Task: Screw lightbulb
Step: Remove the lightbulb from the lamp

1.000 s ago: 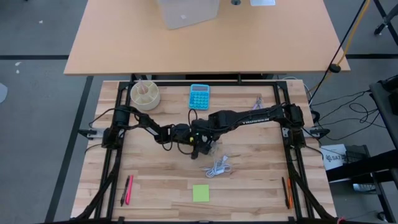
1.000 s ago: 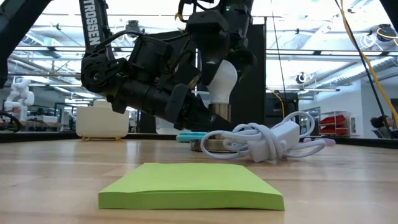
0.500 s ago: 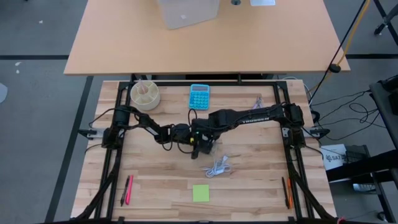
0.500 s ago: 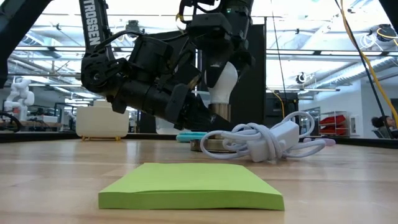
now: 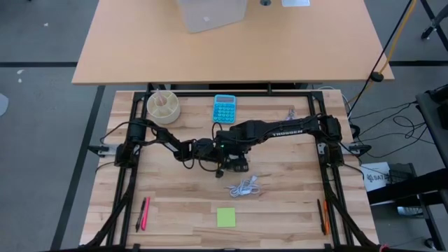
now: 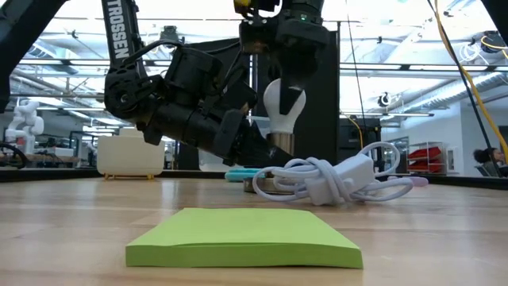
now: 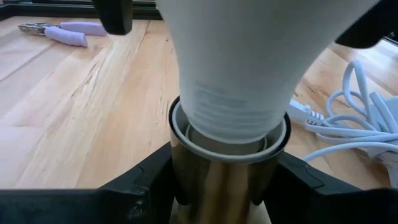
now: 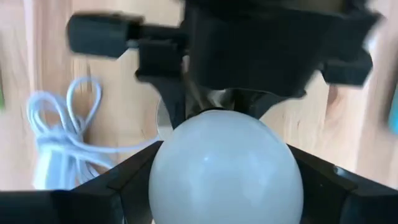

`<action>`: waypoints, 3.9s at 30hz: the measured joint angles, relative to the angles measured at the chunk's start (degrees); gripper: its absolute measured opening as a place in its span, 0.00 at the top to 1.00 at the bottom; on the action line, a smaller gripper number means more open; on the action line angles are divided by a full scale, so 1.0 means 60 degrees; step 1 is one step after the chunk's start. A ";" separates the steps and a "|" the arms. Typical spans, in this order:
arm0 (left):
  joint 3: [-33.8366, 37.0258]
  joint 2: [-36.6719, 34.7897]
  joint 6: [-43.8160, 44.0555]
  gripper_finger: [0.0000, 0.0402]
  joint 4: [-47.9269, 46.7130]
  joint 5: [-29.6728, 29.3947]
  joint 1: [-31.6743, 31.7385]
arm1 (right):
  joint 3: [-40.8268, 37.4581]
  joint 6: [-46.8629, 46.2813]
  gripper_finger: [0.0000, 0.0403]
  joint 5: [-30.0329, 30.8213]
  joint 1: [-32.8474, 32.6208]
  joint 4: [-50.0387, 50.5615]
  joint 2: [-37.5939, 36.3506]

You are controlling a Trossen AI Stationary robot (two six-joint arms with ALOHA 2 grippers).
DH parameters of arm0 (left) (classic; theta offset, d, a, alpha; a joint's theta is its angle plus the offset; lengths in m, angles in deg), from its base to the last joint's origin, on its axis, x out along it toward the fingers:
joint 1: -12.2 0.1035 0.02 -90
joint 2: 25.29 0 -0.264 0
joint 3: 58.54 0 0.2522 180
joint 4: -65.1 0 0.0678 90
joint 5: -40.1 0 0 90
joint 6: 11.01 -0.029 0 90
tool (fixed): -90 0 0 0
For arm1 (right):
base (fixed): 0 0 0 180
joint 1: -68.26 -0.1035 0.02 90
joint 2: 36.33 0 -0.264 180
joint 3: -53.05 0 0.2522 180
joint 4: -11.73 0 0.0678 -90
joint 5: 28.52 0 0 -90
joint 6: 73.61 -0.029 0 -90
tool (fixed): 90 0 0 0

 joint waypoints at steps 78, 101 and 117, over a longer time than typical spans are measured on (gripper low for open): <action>0.0000 -0.0007 0.0046 0.51 -0.0055 0.0153 0.0025 | -0.0017 -0.6721 0.07 -0.0381 -0.0340 -0.0305 0.0085; 0.0000 -0.0007 0.0034 0.51 -0.0058 0.0076 0.0036 | 0.0004 -0.2094 0.34 -0.0525 0.0251 -0.0041 0.0132; 0.0019 -0.0004 0.0001 0.51 -0.0054 0.0255 0.0028 | -0.0022 0.5070 0.27 -0.0112 -0.0092 -0.0955 0.0124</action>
